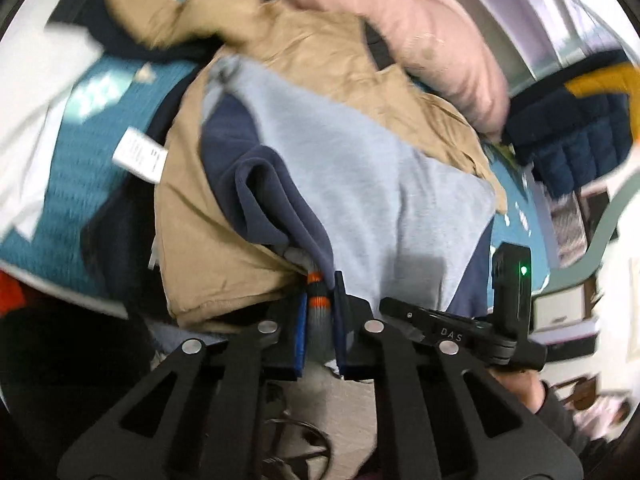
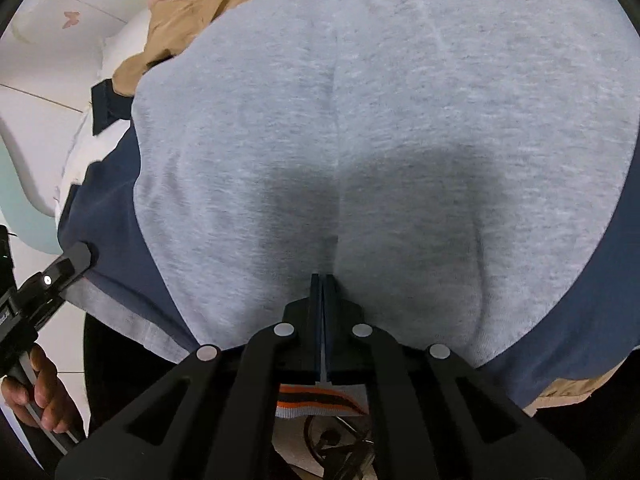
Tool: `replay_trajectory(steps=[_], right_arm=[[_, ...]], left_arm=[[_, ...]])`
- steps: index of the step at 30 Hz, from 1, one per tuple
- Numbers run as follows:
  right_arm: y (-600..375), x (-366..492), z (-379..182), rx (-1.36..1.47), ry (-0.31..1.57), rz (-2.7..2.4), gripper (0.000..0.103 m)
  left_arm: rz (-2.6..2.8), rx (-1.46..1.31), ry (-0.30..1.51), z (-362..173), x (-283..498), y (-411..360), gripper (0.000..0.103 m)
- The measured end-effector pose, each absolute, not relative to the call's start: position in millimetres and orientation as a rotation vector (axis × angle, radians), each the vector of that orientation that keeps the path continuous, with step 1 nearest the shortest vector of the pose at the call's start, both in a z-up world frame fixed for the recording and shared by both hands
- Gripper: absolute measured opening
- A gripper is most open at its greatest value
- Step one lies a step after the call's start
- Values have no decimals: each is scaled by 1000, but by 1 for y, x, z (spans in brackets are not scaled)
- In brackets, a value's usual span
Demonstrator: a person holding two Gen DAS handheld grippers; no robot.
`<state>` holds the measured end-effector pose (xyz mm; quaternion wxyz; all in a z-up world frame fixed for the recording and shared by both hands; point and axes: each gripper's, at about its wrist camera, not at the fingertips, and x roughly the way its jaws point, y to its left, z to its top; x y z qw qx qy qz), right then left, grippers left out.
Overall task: Fold large clothes
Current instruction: 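Pinch the folded grey hoodie with the right tool while the left tool grips its striped hem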
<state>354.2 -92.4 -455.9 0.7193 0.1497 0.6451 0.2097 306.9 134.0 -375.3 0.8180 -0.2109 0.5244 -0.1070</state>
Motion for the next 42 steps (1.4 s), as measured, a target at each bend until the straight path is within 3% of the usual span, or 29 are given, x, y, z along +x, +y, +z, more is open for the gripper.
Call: replay_trajectory(steps=[2,6,11,16,18,19,20,24,29,30,32,34,42], right_arm=[[-96,352,-449,341,1408,463,6],[-100,348,-440,342,1370,478,6],[-112,344,-453,383,1401,474,6],[-112,344,-452,384,1400,481,6],[-113,344,-452,385,1405,484,6],[-113,344,-452,387,1407,486,6],[-113,345,-452,388,1408,486,6],[-113,345,-452,391,1409,487,6],[-113,345,-453,398,1409,493,6],[-114,345,-453,399,1409,495,6],[-114,345,-452,404,1412,498,6],[-114,344,-449,413,1407,518,6],[-115,343,-476,431,1477,550,0]], left_arm=[[-238,-417,1105,-365,310,121,9],[-190,-404,1137,-365,311,118,9],[-105,-492,1219,-391,305,134,28],[-34,-515,1241,-401,297,140,28],[-26,-542,1263,-399,295,140,37],[-31,-554,1265,-396,295,138,52],[-51,-574,1257,-392,294,137,57],[-64,-563,1249,-392,300,132,62],[-16,-572,1266,-413,311,138,60],[-16,-553,1259,-414,313,138,55],[-2,-483,1257,-418,317,135,17],[-19,-460,1237,-416,318,136,11],[-232,-293,1111,-367,317,83,8]])
